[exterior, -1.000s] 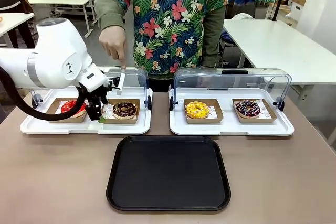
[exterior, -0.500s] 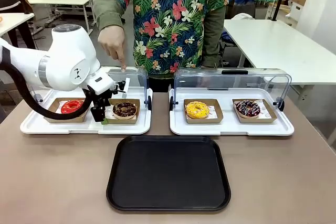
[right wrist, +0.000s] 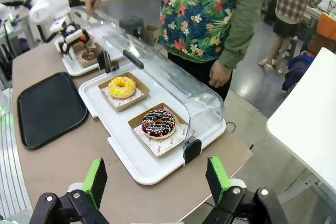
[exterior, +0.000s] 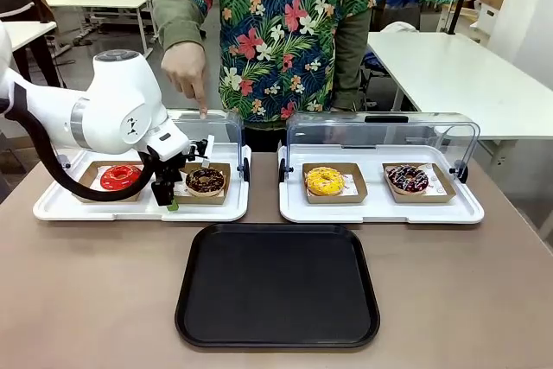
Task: Move the second donut from the left to the tray.
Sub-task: Pick up the Paper togo box containing the Donut indicated by the person and place it on the Handle tray.
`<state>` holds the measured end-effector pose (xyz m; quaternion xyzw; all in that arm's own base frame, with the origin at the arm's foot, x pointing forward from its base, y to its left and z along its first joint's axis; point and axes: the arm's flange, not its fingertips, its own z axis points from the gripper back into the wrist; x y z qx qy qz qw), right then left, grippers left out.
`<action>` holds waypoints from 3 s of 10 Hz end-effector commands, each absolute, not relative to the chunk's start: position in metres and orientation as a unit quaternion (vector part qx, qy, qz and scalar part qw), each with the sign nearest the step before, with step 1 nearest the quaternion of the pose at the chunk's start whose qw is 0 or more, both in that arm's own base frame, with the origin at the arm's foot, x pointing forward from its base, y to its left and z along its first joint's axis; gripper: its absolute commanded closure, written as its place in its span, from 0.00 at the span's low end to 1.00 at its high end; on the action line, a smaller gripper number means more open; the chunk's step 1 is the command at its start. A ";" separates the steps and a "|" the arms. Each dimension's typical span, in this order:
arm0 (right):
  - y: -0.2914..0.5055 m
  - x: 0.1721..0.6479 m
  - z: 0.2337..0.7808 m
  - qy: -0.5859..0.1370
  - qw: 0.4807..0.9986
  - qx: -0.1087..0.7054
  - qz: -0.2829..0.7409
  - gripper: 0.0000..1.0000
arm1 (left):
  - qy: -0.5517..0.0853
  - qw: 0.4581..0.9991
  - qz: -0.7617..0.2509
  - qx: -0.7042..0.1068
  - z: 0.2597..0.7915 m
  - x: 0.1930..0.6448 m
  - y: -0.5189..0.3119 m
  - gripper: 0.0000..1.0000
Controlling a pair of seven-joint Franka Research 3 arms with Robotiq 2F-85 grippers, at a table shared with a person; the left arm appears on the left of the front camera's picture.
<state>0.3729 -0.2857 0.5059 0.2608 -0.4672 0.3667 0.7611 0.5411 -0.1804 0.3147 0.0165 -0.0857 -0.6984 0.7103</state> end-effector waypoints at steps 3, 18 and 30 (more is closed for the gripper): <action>-0.285 0.374 0.508 -0.475 0.755 0.261 0.368 0.00 | -0.073 0.715 -0.695 0.017 0.313 0.547 -0.181 0.00; -0.285 0.374 0.508 -0.475 0.755 0.261 0.368 0.00 | -0.072 0.706 -0.704 0.007 0.320 0.542 -0.180 1.00; -0.285 0.374 0.508 -0.475 0.755 0.261 0.368 0.00 | -0.172 0.703 -0.687 0.066 0.381 0.383 -0.188 0.98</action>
